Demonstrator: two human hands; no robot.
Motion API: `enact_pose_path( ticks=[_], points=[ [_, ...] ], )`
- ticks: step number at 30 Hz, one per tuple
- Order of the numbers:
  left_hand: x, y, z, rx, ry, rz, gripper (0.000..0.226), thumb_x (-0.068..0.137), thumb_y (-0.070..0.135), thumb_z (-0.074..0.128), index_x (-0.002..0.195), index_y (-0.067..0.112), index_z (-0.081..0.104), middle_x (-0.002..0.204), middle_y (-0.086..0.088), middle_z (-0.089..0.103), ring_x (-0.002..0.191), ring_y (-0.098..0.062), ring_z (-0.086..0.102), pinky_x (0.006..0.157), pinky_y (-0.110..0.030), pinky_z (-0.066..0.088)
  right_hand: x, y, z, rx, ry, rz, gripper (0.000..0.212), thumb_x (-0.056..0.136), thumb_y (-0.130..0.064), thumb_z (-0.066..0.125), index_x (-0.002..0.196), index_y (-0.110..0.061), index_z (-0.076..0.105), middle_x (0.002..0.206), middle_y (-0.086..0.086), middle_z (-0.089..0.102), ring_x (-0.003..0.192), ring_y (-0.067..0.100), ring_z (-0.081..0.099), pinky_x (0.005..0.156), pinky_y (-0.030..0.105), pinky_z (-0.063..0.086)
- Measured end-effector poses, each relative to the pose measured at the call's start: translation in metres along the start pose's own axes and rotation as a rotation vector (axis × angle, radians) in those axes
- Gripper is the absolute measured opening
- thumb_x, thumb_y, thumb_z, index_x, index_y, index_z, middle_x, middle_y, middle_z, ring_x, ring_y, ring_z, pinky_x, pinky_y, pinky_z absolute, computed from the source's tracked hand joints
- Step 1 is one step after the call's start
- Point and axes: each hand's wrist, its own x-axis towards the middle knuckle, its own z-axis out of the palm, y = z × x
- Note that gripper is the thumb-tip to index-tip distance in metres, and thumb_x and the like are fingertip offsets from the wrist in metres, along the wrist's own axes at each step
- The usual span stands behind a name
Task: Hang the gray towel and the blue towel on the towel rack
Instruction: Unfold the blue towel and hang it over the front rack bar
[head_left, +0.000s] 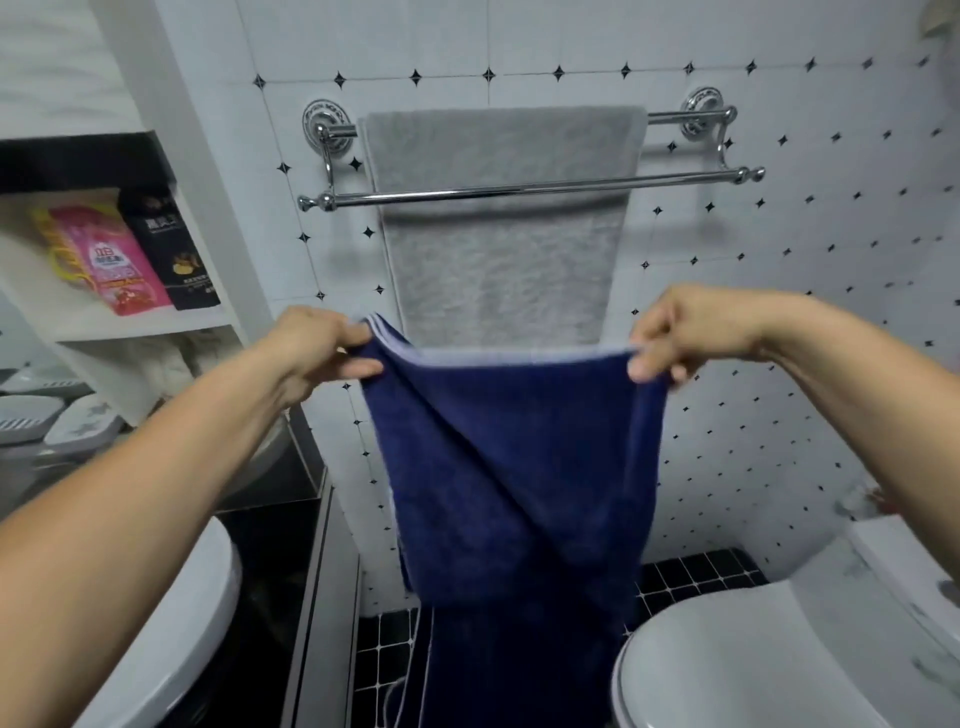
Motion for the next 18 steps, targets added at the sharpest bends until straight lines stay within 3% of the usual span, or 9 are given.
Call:
enact_pose_path(
  ticks=[2,3,4,7,8,9,13,16,18],
  points=[
    [0.004,0.003,0.006,-0.088,0.212,0.076,0.009,0.088,0.002,0.064,0.083,0.003,0.057,0.090,-0.013,0.055,0.061,-0.026,0.065,0.063,-0.027,0.060,0.009,0.000,-0.008,-0.042,0.522,0.027,0.015,0.077,-0.014,0.077,0.071,-0.005,0.067,0.061,0.015,0.064,0.053,0.024,0.058,0.062,0.034,0.053],
    [0.003,0.006,0.011,-0.059,0.191,0.101,0.014,0.089,0.004,0.064,0.079,0.005,0.055,0.086,-0.012,0.055,0.061,-0.026,0.064,0.062,-0.025,0.060,0.010,-0.004,-0.008,-0.102,0.623,0.037,0.016,0.077,-0.015,0.076,0.072,-0.004,0.066,0.061,0.016,0.065,0.051,0.025,0.058,0.059,0.030,0.050],
    [0.000,0.008,0.017,0.013,0.097,0.098,0.017,0.088,0.004,0.065,0.074,0.006,0.056,0.080,-0.011,0.058,0.060,-0.027,0.067,0.061,-0.025,0.060,0.008,-0.009,-0.005,-0.129,0.550,0.037,0.018,0.076,-0.015,0.077,0.070,-0.004,0.064,0.059,0.017,0.064,0.049,0.025,0.057,0.056,0.028,0.048],
    [-0.013,0.005,0.020,0.324,-0.285,-0.046,0.027,0.087,0.003,0.065,0.061,0.008,0.064,0.060,-0.009,0.065,0.062,-0.028,0.072,0.066,-0.032,0.061,-0.009,-0.014,0.013,-0.053,-0.283,0.038,0.020,0.070,-0.012,0.083,0.064,-0.010,0.064,0.051,0.012,0.055,0.046,0.022,0.054,0.058,0.032,0.054],
    [-0.014,0.003,0.018,0.362,-0.301,-0.059,0.027,0.088,0.004,0.064,0.061,0.008,0.065,0.058,-0.009,0.064,0.060,-0.028,0.072,0.067,-0.033,0.061,-0.016,-0.015,0.017,-0.029,-0.403,0.029,0.018,0.068,-0.012,0.084,0.065,-0.011,0.066,0.050,0.010,0.055,0.046,0.020,0.054,0.058,0.032,0.054],
    [-0.013,0.001,0.015,0.337,-0.251,-0.055,0.024,0.088,0.004,0.064,0.065,0.006,0.065,0.059,-0.010,0.064,0.056,-0.026,0.071,0.067,-0.033,0.060,-0.016,-0.013,0.017,-0.038,-0.343,0.015,0.016,0.069,-0.011,0.084,0.066,-0.011,0.067,0.052,0.009,0.056,0.046,0.019,0.055,0.058,0.031,0.054],
    [0.000,-0.003,0.008,0.168,0.061,0.034,0.011,0.090,0.007,0.063,0.082,0.000,0.061,0.077,-0.014,0.062,0.045,-0.021,0.067,0.054,-0.025,0.060,-0.004,-0.004,0.005,-0.192,0.423,0.109,0.019,0.076,-0.016,0.078,0.070,-0.007,0.063,0.063,0.014,0.066,0.053,0.026,0.066,0.055,0.025,0.048],
    [0.007,-0.002,0.009,0.131,0.182,0.088,0.015,0.092,0.010,0.062,0.079,0.005,0.057,0.077,-0.010,0.058,0.040,-0.017,0.063,0.049,-0.022,0.057,-0.013,-0.009,0.019,0.002,-0.103,-0.002,0.019,0.071,-0.012,0.083,0.065,-0.014,0.065,0.059,0.008,0.064,0.050,0.021,0.064,0.058,0.031,0.055],
    [0.008,0.002,0.009,0.062,0.229,0.110,0.020,0.092,0.011,0.061,0.073,0.008,0.054,0.074,-0.008,0.057,0.037,-0.015,0.061,0.047,-0.020,0.056,-0.018,-0.011,0.022,0.002,-0.112,-0.031,0.013,0.071,-0.011,0.083,0.070,-0.013,0.070,0.060,0.004,0.069,0.053,0.019,0.065,0.058,0.030,0.056]
  ],
)
